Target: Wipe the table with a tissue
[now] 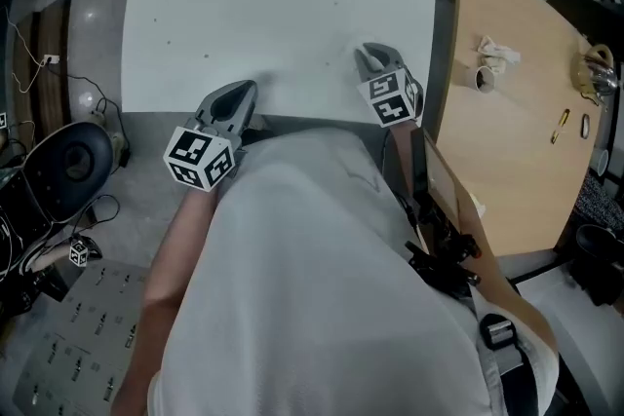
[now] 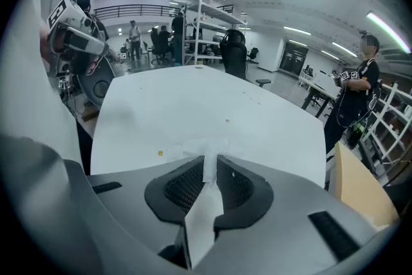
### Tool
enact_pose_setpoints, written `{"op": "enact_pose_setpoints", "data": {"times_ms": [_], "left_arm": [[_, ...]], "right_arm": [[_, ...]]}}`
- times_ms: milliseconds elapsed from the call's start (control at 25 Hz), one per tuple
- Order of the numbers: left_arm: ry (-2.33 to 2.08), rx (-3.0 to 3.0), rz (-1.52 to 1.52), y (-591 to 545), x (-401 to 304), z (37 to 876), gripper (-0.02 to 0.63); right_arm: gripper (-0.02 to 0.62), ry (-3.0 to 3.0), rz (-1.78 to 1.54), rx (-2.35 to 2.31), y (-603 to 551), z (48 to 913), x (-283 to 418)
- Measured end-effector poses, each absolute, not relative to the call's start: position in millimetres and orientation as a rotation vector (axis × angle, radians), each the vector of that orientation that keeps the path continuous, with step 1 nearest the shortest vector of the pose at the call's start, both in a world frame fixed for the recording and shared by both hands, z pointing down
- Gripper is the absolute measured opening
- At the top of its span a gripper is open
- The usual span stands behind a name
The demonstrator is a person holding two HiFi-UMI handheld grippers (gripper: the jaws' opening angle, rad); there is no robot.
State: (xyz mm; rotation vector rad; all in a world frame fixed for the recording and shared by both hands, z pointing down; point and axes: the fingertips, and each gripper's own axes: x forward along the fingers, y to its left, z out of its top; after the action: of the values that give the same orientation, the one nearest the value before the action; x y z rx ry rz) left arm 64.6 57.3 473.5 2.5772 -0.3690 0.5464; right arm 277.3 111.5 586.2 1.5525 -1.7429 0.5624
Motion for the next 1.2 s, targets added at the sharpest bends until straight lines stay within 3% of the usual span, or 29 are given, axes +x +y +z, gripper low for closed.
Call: {"op": "enact_pose_setpoints", "data": {"times_ms": [400, 1200], "left_arm": [[-0.32, 2.576, 0.559, 50.0, 26.8, 475.1, 0.006], [-0.229, 2.591, 0.563, 31.0, -34.1, 479.7, 0.006]], "right_arm": [[0.055, -1.388, 0.462, 1.638, 111.9, 609.4, 299.6], [0.054, -1.228, 0.429, 1.695, 105.0, 610.8, 229.8]]}}
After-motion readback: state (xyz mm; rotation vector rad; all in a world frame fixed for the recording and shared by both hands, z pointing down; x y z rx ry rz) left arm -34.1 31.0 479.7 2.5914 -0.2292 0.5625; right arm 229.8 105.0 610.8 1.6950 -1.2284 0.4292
